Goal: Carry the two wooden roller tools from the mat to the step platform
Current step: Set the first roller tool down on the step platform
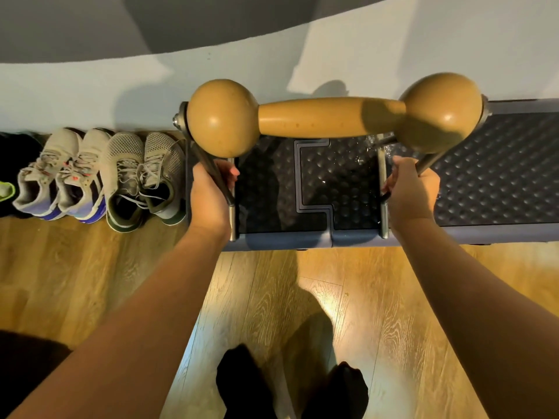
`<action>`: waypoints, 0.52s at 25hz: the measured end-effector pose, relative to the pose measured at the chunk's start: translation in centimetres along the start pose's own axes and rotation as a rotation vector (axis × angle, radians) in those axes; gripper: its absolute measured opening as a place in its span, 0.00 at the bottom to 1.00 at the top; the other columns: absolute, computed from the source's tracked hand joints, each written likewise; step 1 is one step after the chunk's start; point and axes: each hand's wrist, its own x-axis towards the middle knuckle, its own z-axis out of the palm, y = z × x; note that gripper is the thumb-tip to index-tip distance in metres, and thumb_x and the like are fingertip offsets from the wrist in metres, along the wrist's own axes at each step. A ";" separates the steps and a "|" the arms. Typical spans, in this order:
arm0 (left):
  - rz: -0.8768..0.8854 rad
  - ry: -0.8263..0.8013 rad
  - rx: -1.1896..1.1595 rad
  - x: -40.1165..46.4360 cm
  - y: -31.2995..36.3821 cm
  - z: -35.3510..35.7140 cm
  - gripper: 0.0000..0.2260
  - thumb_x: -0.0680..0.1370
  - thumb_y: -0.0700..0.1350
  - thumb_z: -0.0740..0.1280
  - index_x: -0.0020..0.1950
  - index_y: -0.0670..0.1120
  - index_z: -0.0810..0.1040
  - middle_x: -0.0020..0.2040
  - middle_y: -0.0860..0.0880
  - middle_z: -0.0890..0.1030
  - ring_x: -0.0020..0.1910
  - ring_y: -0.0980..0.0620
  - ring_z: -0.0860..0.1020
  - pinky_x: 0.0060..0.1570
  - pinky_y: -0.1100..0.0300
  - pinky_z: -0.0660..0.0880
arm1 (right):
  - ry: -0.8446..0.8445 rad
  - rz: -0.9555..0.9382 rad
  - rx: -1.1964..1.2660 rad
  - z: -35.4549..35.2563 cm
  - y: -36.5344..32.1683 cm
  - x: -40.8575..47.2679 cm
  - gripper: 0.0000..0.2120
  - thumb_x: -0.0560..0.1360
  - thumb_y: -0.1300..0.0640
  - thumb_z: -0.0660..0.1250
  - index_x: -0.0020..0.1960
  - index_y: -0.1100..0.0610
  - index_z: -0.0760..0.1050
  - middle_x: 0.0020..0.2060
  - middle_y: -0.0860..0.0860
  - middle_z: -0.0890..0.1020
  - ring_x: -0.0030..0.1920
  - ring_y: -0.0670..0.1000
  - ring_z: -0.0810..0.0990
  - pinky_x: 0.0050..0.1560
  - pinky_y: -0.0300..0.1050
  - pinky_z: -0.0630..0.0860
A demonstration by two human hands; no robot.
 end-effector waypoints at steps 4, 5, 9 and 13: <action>-0.155 -0.050 0.000 -1.5 0.5 -0.4 0.28 0.84 0.65 0.49 0.66 0.52 0.81 0.65 0.51 0.83 0.67 0.53 0.78 0.70 0.53 0.70 | -0.086 0.057 -0.227 -1.8 0.1 -1.5 0.07 0.75 0.45 0.66 0.46 0.47 0.80 0.41 0.46 0.84 0.48 0.50 0.82 0.51 0.49 0.76; -0.180 -0.042 0.040 -2.0 0.5 -0.8 0.28 0.84 0.65 0.48 0.71 0.53 0.78 0.69 0.52 0.80 0.70 0.53 0.75 0.72 0.53 0.68 | -0.087 0.053 -0.258 -2.3 0.3 -2.4 0.08 0.76 0.46 0.67 0.50 0.46 0.82 0.45 0.44 0.86 0.51 0.49 0.83 0.52 0.49 0.78; -0.104 0.144 0.210 -5.2 1.6 -2.8 0.17 0.87 0.53 0.56 0.72 0.51 0.76 0.63 0.52 0.81 0.60 0.56 0.79 0.64 0.58 0.75 | -0.062 0.115 -0.318 -4.0 0.3 -7.0 0.18 0.80 0.54 0.66 0.69 0.52 0.78 0.53 0.43 0.84 0.54 0.45 0.81 0.57 0.45 0.77; -0.031 0.123 0.384 -8.9 3.1 -4.3 0.13 0.86 0.47 0.60 0.61 0.47 0.83 0.52 0.51 0.84 0.51 0.56 0.80 0.55 0.56 0.77 | -0.223 0.049 -0.494 -4.3 -1.4 -10.8 0.22 0.82 0.55 0.66 0.75 0.54 0.72 0.66 0.51 0.80 0.60 0.50 0.79 0.58 0.49 0.75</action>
